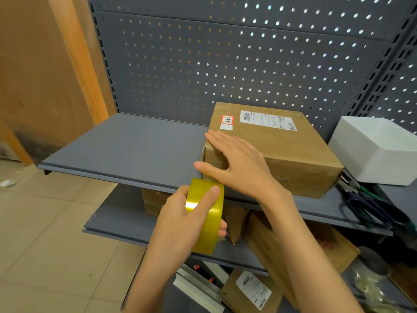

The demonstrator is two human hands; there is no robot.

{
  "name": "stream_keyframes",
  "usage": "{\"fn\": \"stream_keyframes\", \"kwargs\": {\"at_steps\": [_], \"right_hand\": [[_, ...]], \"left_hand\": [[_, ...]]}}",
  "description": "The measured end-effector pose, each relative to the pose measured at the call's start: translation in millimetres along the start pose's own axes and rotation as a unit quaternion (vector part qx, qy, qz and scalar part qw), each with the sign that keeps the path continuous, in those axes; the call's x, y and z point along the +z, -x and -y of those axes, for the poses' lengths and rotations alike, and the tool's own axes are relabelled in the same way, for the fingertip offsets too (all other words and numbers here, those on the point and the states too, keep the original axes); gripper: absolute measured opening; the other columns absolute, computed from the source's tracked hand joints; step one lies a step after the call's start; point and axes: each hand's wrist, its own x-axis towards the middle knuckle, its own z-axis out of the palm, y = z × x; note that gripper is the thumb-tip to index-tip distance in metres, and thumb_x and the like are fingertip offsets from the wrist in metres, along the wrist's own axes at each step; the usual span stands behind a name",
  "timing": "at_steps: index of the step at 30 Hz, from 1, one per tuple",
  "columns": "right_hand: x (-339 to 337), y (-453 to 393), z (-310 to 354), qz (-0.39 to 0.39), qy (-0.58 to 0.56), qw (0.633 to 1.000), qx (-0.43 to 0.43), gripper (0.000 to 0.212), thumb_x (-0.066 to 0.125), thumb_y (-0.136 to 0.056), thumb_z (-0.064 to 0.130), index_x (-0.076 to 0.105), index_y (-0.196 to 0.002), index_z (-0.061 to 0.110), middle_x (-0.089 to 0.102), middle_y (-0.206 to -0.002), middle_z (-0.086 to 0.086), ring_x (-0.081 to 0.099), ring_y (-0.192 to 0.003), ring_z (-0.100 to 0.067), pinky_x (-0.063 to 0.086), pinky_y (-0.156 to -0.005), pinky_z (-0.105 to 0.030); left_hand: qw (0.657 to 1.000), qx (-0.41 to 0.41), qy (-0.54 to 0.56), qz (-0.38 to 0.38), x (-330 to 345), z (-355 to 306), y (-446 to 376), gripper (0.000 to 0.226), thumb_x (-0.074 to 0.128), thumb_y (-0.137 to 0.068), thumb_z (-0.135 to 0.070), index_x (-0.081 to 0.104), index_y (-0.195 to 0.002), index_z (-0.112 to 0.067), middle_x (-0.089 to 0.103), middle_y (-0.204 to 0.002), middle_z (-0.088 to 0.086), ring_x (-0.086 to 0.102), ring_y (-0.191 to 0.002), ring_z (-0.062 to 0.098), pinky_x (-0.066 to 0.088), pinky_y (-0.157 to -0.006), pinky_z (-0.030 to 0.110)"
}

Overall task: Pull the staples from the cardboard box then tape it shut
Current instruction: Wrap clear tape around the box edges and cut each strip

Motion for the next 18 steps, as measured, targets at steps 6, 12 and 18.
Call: {"fn": "stream_keyframes", "kwargs": {"at_steps": [6,12,18], "right_hand": [[-4,4,0,-0.033,-0.103,0.994,0.030,0.058,0.046,-0.093,0.049,0.035,-0.144,0.025,0.037,-0.148,0.009,0.030,-0.136,-0.006,0.023,-0.106,-0.021],[-23,39,-25,-0.244,-0.175,0.945,0.129,0.023,0.054,-0.094,0.026,0.066,-0.113,0.022,0.064,-0.113,0.010,0.055,-0.104,-0.001,0.041,-0.089,-0.014],[-40,87,-68,-0.347,-0.079,0.885,0.300,0.023,0.050,-0.094,0.021,0.068,-0.105,0.014,0.064,-0.106,-0.006,0.057,-0.095,-0.019,0.038,-0.079,-0.026]], "left_hand": [[0.999,-0.015,0.028,0.014,-3,-2,0,0.026,0.055,-0.087,-0.036,0.057,-0.099,-0.013,0.071,-0.066,0.015,0.069,-0.057,0.024,0.058,-0.057,0.031],[0.999,-0.016,0.029,0.009,-3,-4,1,0.025,0.054,-0.088,-0.036,0.059,-0.097,-0.013,0.071,-0.065,0.013,0.067,-0.053,0.021,0.057,-0.059,0.033],[1.000,-0.013,0.025,0.000,-1,-6,4,0.024,0.054,-0.089,-0.035,0.058,-0.095,-0.012,0.070,-0.061,0.010,0.066,-0.049,0.017,0.055,-0.051,0.026]]}}
